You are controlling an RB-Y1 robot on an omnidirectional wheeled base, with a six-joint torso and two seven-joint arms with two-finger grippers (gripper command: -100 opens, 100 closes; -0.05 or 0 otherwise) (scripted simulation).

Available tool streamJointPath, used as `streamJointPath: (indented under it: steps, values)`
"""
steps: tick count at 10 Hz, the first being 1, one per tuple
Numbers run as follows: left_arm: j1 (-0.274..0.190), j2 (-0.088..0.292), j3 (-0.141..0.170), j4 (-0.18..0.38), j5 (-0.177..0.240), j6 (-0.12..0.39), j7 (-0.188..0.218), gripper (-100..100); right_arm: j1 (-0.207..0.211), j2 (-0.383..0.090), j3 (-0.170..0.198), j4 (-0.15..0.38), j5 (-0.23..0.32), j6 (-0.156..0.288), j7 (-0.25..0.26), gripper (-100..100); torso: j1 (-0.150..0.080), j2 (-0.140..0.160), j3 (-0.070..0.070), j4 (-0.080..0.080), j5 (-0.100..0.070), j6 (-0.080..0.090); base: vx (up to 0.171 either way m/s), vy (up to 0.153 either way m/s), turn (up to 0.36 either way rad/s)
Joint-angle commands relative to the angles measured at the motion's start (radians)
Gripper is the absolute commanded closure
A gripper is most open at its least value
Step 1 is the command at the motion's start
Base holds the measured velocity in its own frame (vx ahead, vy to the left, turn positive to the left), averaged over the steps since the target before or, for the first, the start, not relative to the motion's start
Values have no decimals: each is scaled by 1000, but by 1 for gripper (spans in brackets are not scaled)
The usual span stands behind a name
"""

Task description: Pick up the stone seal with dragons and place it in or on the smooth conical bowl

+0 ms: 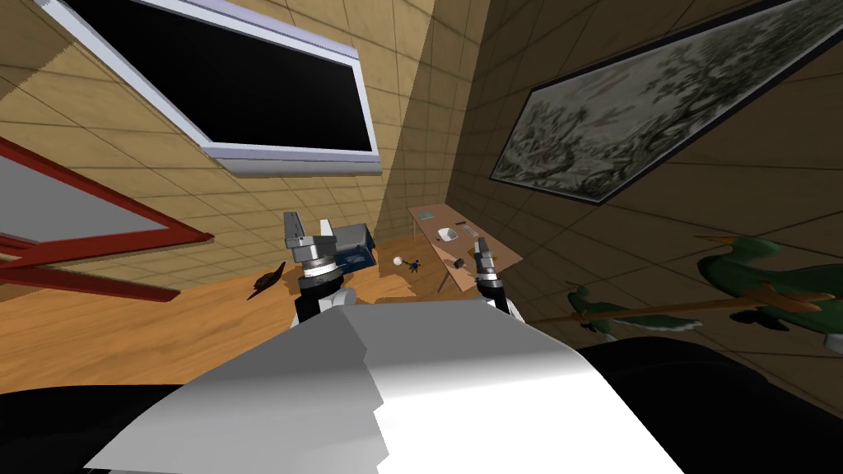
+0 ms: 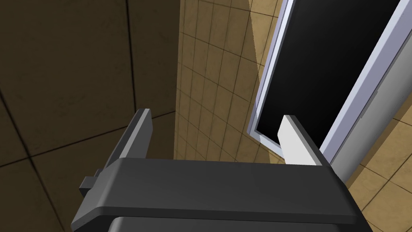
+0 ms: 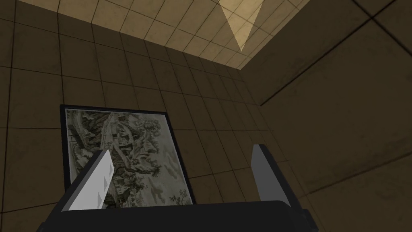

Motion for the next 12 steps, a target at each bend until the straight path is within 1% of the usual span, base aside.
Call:
streamJointPath:
  steps: [1,2,3,6,7,9,10,12]
  values:
    - [0,0,0,0,0,0,0,0,9,-19,4,50,-3,-2,13,-100,0,0,0,0,0,0,-53,-9,87]
    - [0,0,0,0,0,0,0,0,16,-36,7,75,-4,1,23,-100,0,0,0,0,0,0,-67,-18,134]
    - [0,0,0,0,0,0,0,0,16,-36,7,91,-4,1,23,-100,-1,0,0,0,0,0,-49,-14,51]
    - [0,0,0,0,0,0,0,0,39,-89,19,210,4,16,52,-100,0,0,0,0,0,0,-58,-10,149]
    - [0,0,0,0,0,0,0,0,39,-89,19,219,4,16,52,-100,-1,0,0,0,0,0,-46,-18,62]
    - [0,0,0,0,0,0,0,0,54,-125,30,290,22,34,70,-100,-1,-2,-1,0,0,0,-37,-8,162]
    - [0,0,0,0,0,0,0,0,54,-125,30,307,22,34,70,-100,-1,-2,-1,0,0,0,-32,-13,70]
    - [0,0,0,0,0,0,0,0,69,-164,45,373,51,56,87,-100,-1,-2,-1,0,0,0,-32,-11,177]
